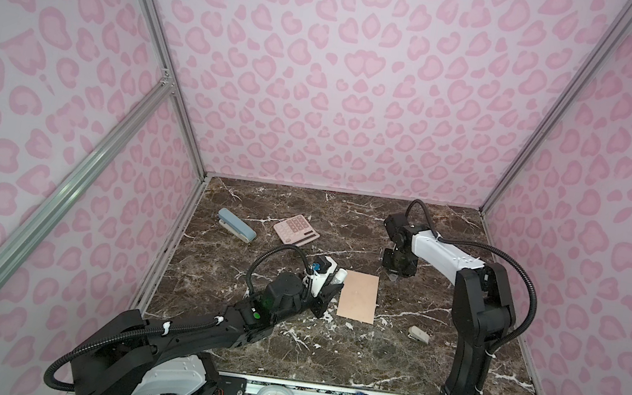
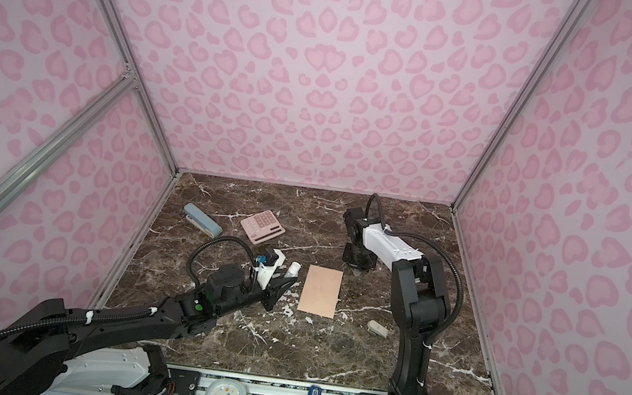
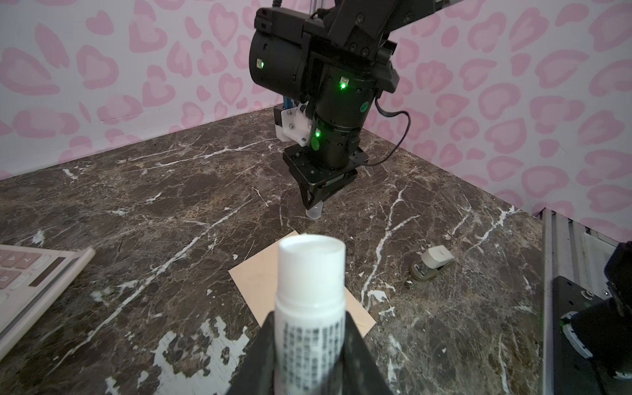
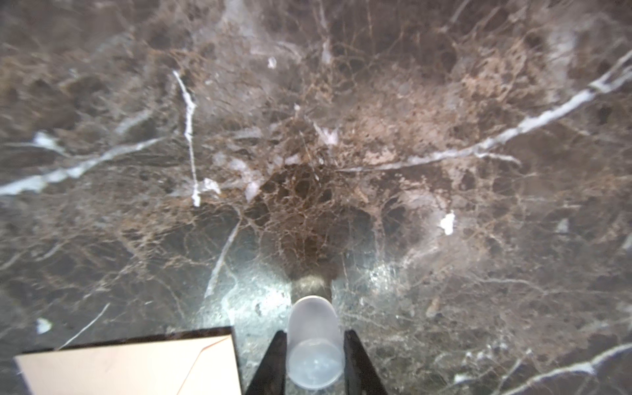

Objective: Place the letter into the envelope and seal it

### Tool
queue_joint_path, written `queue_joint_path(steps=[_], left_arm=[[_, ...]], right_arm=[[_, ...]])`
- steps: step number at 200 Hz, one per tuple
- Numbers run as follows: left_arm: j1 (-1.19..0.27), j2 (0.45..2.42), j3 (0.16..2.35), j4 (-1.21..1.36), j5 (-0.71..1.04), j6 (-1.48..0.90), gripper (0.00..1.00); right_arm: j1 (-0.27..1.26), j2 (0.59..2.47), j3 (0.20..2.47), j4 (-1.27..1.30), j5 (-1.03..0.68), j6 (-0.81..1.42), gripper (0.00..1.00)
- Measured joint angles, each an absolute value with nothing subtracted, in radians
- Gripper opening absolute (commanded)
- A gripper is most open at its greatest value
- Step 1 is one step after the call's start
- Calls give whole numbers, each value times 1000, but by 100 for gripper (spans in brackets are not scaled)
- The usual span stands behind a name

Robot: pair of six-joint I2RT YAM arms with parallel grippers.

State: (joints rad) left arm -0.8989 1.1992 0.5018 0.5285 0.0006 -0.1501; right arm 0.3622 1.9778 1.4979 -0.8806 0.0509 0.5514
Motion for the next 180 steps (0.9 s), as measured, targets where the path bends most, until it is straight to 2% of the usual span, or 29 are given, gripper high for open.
queue_joint_path(steps=[67,122,180], left_arm=[[-898,1205,540,517,-27,-81,4],[-841,1277,544,565,-5,78,4],[-768,1356,550,650,84,212,4]], right_arm=[[374,1728,1445,-863,-32,512,29],[393,1520,1433,-826,-314,466,30],[421,1426,1410,-785,-540,461,30]])
